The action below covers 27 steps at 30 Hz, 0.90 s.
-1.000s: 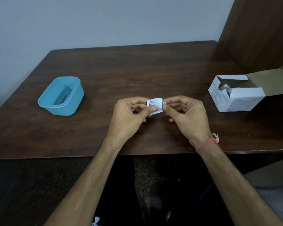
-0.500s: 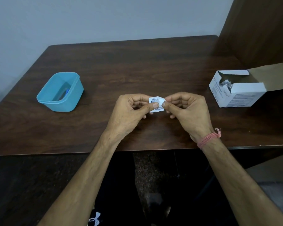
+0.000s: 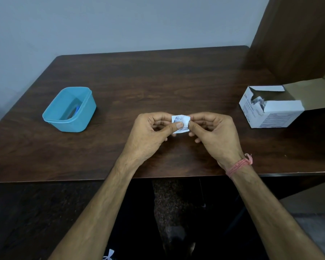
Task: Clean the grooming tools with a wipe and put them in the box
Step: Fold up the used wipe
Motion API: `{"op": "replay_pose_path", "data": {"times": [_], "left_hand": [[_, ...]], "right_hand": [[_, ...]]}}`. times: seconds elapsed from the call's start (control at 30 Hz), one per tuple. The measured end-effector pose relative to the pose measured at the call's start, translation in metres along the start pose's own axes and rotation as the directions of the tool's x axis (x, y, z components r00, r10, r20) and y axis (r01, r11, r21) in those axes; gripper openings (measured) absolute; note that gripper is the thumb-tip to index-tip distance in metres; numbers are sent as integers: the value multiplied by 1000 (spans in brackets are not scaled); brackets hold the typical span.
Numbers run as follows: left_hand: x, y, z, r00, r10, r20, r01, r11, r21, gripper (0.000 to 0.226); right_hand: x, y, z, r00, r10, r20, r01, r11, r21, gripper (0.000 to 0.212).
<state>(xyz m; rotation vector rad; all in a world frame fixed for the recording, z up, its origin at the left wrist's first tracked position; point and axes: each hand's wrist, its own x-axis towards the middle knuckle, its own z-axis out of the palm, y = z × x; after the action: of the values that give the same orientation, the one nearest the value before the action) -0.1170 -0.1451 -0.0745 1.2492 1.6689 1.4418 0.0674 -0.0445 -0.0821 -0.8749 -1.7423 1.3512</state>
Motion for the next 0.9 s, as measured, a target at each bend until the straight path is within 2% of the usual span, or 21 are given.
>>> {"op": "replay_pose_path", "data": {"times": [0.1,0.17,0.4,0.6,0.77,0.9], "left_hand": [[0,0,-1,1000,1,1,-1,1000,21,6],[-1,-1,-1,1000,-2,18,2,1000,31,7],[-1,2,0,1000,-9,5,9,1000,-9,15],[-2,3,-1,999,-15,45,15,1000,-4,11],[-2,5,-1,999,-13,41,15,999,-36,11],[-1,4,0,999,-17,37,19,999,-45,10]], "right_hand": [[0,-1,0,996,-28,83,36,996,-87,20],[1,-1,0,997,-11,74,18,995,-94,20],[-1,-5,0,999,27,21,-26,999,-40,15],[-2,-5,3,997,57,-47,-58,998,-38,15],[-2,-8,0,999,47,-9,-47,998,33,8],[-2,-7,-1,999,29,21,-30,999,43,11]]}}
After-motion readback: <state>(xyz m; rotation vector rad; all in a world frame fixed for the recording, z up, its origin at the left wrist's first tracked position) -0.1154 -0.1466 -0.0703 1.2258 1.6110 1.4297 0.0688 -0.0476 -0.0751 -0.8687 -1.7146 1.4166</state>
